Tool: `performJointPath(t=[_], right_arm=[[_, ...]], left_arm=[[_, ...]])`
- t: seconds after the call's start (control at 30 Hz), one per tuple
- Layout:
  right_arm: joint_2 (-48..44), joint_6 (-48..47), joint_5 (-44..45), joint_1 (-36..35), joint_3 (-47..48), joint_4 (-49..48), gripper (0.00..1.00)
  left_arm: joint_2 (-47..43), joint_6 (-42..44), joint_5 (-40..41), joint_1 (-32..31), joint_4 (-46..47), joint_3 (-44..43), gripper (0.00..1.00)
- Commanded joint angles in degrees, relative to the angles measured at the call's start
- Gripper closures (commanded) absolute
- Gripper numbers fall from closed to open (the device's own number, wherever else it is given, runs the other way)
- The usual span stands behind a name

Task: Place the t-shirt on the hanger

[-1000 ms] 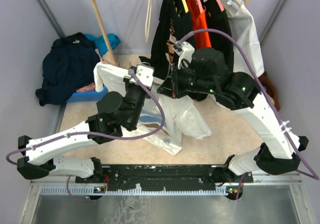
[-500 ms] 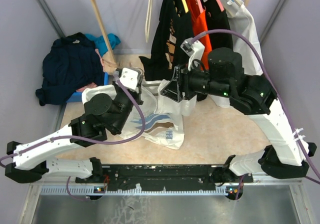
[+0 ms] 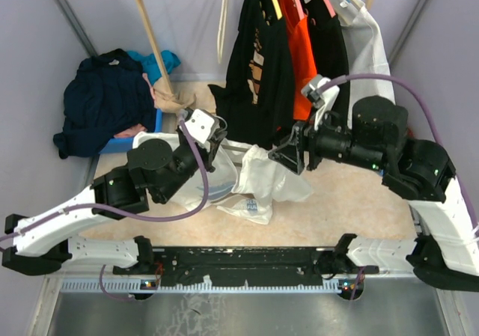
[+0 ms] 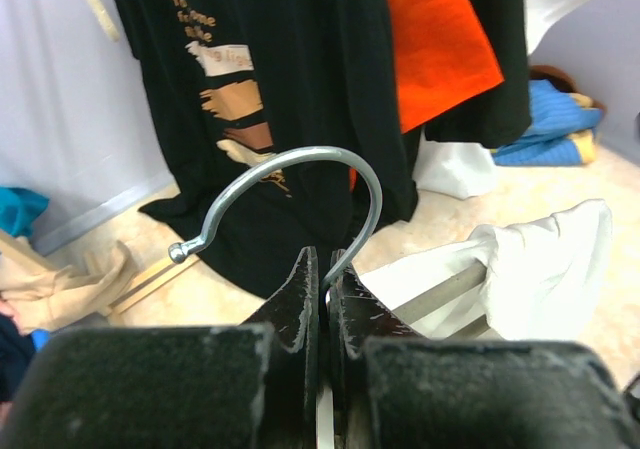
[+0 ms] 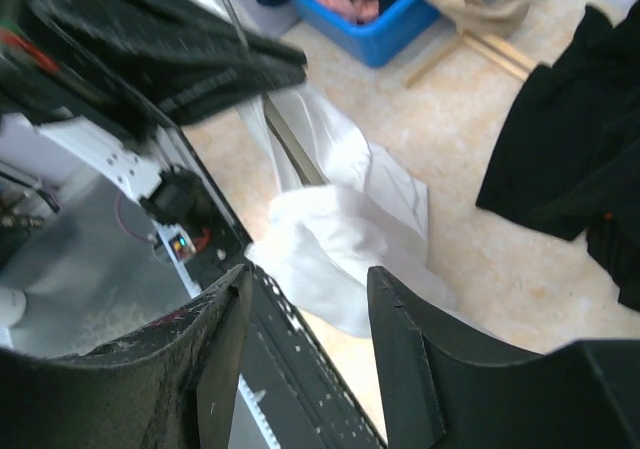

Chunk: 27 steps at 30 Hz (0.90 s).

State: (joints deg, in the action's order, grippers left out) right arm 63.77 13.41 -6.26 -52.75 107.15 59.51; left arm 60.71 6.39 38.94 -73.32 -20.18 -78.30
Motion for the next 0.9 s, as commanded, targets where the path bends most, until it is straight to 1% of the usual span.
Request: performJointPath(t=[0.0,0.13,0.2,0.3,0.5,0.77,0.87], right_arm=[[-3.6,-3.3,-2.5,-0.3,-7.0,-2.4,0.50],[-6.2,-4.0,-5.3,-0.3,-11.5,-4.4,0.47],[-6.7,-4.5,-6.2,-0.3,-12.7,-4.7,0.45],[-6.6,-5.5,-7.8,-0.3,-13.6,-4.8,0.45],[-5.5,-6.5,-10.3,-0.3,-14.1,-5.7,0.46],[-3.6,-7.8,-10.5,-0.4,-14.9,-4.5,0.51],[-2.6,-8.2,-10.6,-1.4,-15.2,-4.4,0.51]], left_arm=[[-0.9,-3.1,-6.4,-0.2,-3.3,-4.4,1.00],[-0.4,-3.4,-7.2,-0.2,-4.2,-4.5,1.00],[0.1,-3.4,-7.8,-0.2,-4.4,-4.5,1.00],[1.2,-3.4,-8.5,-0.3,-4.7,-5.0,1.00],[3.1,-3.2,-9.4,-0.2,-4.6,-6.1,1.00],[3.8,-3.2,-11.0,-0.3,-3.8,-6.5,1.00],[3.7,-3.1,-11.5,-0.2,-3.7,-6.5,1.00]])
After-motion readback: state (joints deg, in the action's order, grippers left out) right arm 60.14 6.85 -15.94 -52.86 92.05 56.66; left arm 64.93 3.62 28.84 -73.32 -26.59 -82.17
